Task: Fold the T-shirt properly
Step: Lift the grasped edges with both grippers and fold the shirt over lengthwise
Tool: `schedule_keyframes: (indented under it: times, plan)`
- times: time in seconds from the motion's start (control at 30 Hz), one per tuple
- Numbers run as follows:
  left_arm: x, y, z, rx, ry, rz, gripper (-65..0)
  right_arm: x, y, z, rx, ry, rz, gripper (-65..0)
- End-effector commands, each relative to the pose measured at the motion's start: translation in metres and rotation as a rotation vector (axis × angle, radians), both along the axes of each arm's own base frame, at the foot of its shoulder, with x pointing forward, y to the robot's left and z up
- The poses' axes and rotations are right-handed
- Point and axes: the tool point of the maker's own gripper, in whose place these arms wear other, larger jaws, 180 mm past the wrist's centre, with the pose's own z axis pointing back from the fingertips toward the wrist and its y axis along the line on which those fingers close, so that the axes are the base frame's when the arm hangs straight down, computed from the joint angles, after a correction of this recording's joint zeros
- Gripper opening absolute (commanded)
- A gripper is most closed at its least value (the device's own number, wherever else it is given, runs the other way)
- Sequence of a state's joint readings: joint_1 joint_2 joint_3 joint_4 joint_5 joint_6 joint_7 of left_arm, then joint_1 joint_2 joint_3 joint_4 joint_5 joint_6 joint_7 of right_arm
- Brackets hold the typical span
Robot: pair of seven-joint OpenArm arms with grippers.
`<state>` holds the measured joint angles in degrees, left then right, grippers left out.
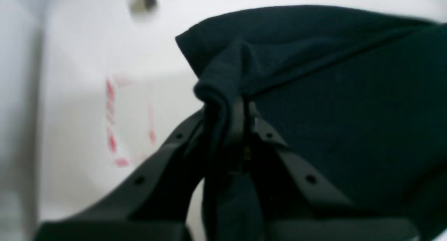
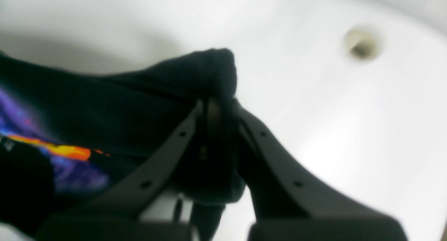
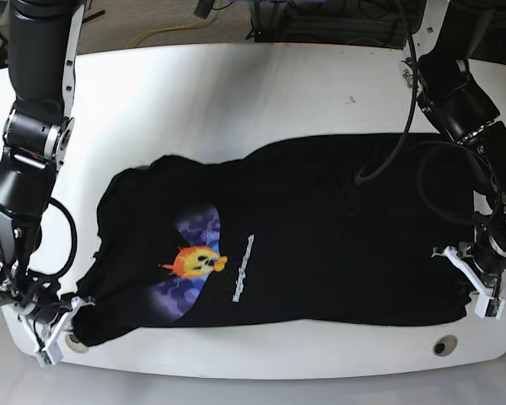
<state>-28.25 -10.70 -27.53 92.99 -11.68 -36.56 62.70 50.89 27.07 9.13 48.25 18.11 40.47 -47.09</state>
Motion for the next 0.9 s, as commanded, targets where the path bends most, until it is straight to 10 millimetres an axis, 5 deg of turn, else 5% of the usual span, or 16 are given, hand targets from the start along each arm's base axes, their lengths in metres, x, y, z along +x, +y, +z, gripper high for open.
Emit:
schedule_keyframes:
  times: [0.0,0.43,0.57,0.63,0.87]
  plan:
    - [0.008,0.008,0.06,0.033,-0.155,0.029,-65.0,0.013,-0.018,0.061,-0.022,-0.108,-0.031,-65.0]
    - [-0.005,0.032,0.225,0.148,-0.497,0.12,-64.9,0.016,-0.037,0.212,-0.097,-0.253,-0.07,-65.0]
    - [-0.004,0.036,0.223,0.147,-0.485,0.12,-64.9,0.004,-0.039,0.225,-0.168,-0.252,-0.083,-65.0]
    - [-0.003,0.034,0.218,0.139,-0.479,0.106,-65.0,-0.001,-0.04,0.211,-0.199,-0.215,-0.086,-65.0]
    - [-0.006,0.018,0.139,0.085,-0.343,0.014,-65.0,-0.037,-0.047,0.134,-0.288,-0.102,-0.114,-65.0]
